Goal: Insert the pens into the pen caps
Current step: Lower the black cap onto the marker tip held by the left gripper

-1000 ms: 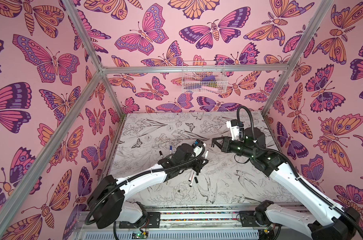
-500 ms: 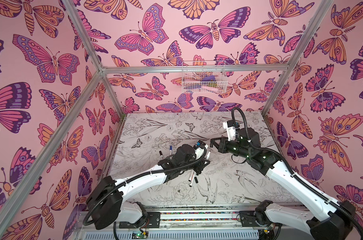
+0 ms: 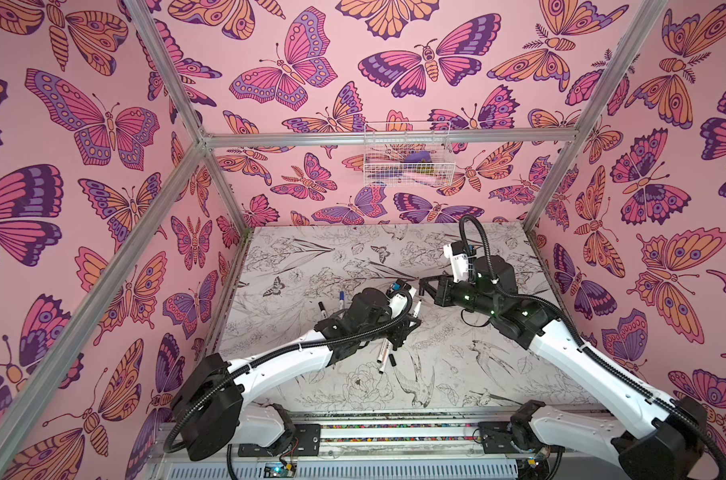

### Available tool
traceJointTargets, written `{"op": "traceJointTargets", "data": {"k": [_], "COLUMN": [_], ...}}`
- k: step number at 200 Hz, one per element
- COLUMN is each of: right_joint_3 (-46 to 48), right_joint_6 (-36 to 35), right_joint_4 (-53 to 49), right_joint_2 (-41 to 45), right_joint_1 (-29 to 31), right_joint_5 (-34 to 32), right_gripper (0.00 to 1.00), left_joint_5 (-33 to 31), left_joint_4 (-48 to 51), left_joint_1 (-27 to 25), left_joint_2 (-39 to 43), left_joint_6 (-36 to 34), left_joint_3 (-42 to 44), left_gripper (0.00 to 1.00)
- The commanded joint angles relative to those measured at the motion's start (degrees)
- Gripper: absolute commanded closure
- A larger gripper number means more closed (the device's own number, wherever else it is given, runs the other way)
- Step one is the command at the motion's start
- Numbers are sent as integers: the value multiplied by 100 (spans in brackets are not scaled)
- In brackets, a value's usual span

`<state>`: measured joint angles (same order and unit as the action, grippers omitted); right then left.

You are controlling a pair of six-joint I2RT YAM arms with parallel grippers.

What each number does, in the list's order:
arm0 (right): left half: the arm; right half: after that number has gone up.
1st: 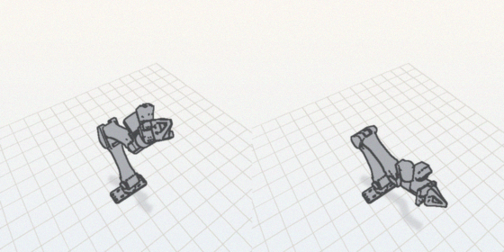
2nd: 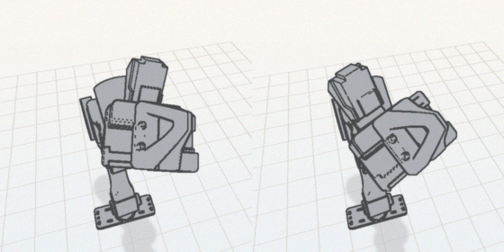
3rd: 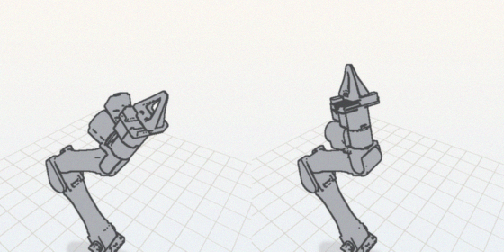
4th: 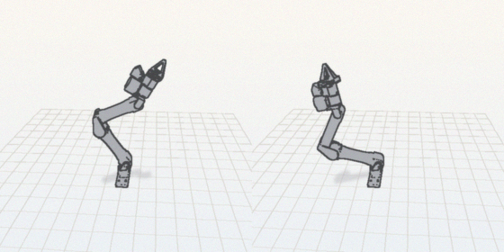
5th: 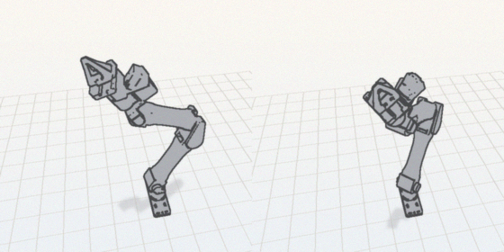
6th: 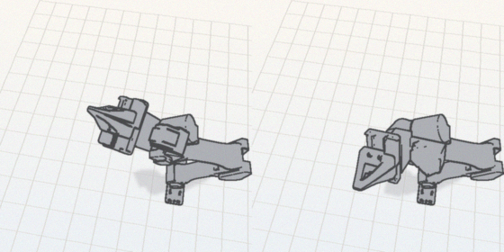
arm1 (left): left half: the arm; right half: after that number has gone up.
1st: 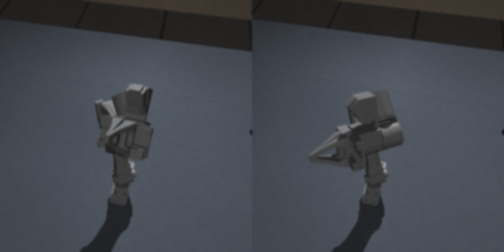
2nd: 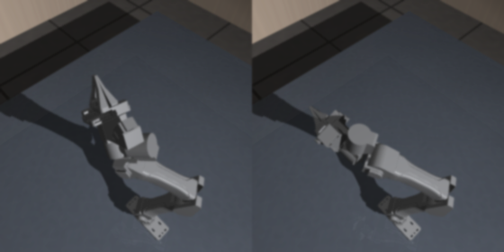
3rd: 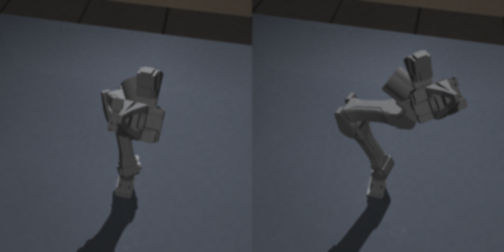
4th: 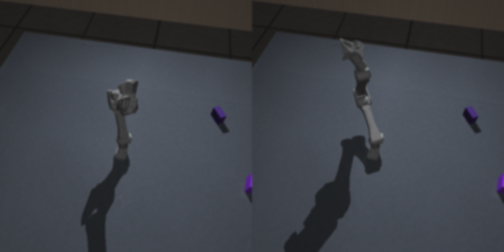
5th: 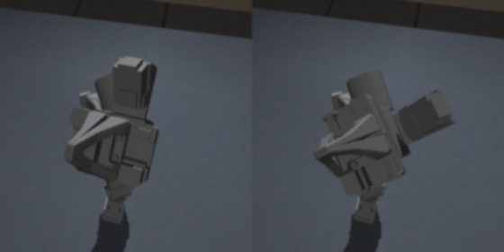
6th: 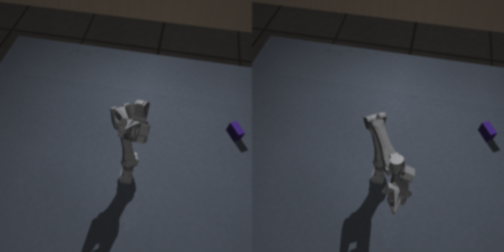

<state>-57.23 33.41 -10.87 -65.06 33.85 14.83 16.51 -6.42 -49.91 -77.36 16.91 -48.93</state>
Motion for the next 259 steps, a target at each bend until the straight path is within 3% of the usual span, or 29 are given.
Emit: {"op": "traceJointTargets", "data": {"k": [1, 72, 167, 259], "right_joint_3": [69, 158, 269, 498], "right_joint_6": [42, -99, 56, 122], "right_joint_4": [77, -28, -89, -50], "right_joint_2": [9, 134, 313, 351], "right_joint_1": [91, 144, 148, 197], "right_joint_5": [-26, -292, 96, -1], "right_gripper": [100, 100, 100, 100], "left_joint_5": [-34, -52, -131, -122], "left_joint_4": [-158, -177, -224, -411], "left_joint_1": [-19, -18, -18, -10], "left_joint_2": [134, 134, 85, 63], "left_joint_6": [-73, -56, -45, -52], "left_joint_3": [67, 85, 57, -30], "left_gripper": [100, 100, 100, 100]}}
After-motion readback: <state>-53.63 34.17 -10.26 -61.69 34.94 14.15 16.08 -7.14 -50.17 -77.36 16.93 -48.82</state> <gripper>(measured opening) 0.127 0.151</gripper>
